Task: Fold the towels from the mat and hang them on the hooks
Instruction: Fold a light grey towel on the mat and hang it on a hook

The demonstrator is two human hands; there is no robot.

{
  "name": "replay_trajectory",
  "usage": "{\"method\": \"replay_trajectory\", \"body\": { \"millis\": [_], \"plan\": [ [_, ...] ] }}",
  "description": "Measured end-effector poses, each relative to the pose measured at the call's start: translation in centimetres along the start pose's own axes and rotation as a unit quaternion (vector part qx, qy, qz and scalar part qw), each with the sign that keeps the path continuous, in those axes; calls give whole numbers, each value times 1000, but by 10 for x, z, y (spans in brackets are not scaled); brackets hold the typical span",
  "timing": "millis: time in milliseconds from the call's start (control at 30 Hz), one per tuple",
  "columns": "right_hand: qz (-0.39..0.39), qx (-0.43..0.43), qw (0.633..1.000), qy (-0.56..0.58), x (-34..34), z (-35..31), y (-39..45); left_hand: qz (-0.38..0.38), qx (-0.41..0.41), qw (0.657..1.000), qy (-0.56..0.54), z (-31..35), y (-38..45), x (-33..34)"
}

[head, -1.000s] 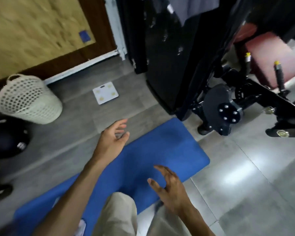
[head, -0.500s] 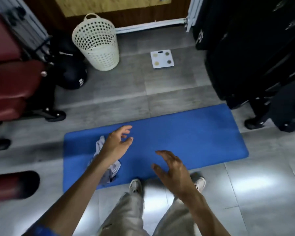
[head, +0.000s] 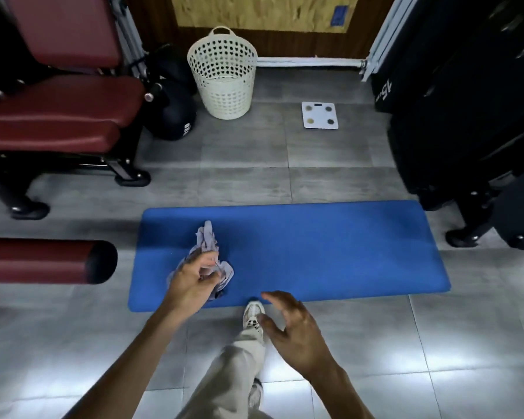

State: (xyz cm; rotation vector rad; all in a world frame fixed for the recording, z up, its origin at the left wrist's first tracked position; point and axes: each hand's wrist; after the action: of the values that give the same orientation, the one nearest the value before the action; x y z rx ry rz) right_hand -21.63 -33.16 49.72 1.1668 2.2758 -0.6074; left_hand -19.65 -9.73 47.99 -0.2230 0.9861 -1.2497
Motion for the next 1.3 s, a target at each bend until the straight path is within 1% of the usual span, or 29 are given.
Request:
{"method": "replay_trajectory", "body": {
  "millis": [100, 267, 333, 400, 500, 633, 700, 833, 933, 967, 1067, 1133, 1233, 1300],
  "plan": [
    [15, 12, 1000, 20, 34, -12, -27, 3, 11, 999, 32, -34, -23, -5],
    [16, 44, 998, 47, 82, -27, -67, -22, -8, 998, 60, -79, -33, -16],
    [8, 66, 997, 49, 101, -33, -73, -28, -7, 998, 60, -92, -33, -25],
    [-1, 86, 995, 52, 116, -38, -72, -33, -18, 999, 35, -102, -30, -36],
    [-12, 112, 991, 67, 145, -50, -49, -41, -34, 999, 7, -123, -8, -63],
    [-22, 155, 983, 93, 189, -59, 5, -59, -56, 997, 5, -151, 42, -100],
    [-18, 196, 975, 99, 216, -59, 35, -71, -60, 996, 8, -163, 77, -115],
    [6, 232, 969, 88, 259, -50, 91, -88, -56, 994, 13, -179, 146, -125],
    [44, 272, 957, 88, 284, -27, 129, -99, -64, 993, 21, -190, 190, -117],
    [46, 285, 953, 89, 291, -17, 140, -103, -68, 992, 22, -194, 204, -112],
    [18, 316, 942, 113, 312, 27, 180, -110, -83, 990, 24, -207, 245, -90],
    [17, 323, 940, 109, 331, 69, 212, -114, -97, 988, 28, -223, 276, -70],
    [24, 322, 942, 89, 366, 137, 261, -117, -132, 984, 6, -252, 324, -34],
    [4, 312, 946, 85, 394, 186, 294, -100, -159, 982, -12, -277, 359, -6]
  ]
}}
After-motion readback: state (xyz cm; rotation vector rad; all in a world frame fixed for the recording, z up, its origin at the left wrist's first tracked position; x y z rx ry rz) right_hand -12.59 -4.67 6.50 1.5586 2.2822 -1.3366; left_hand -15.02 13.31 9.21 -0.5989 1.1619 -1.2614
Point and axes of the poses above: each hand's wrist, its own y-axis towards the middle knuckle, its own x-axis out of the palm, z = x × y, and after that the axes turned 15 degrees about -x, right-handed
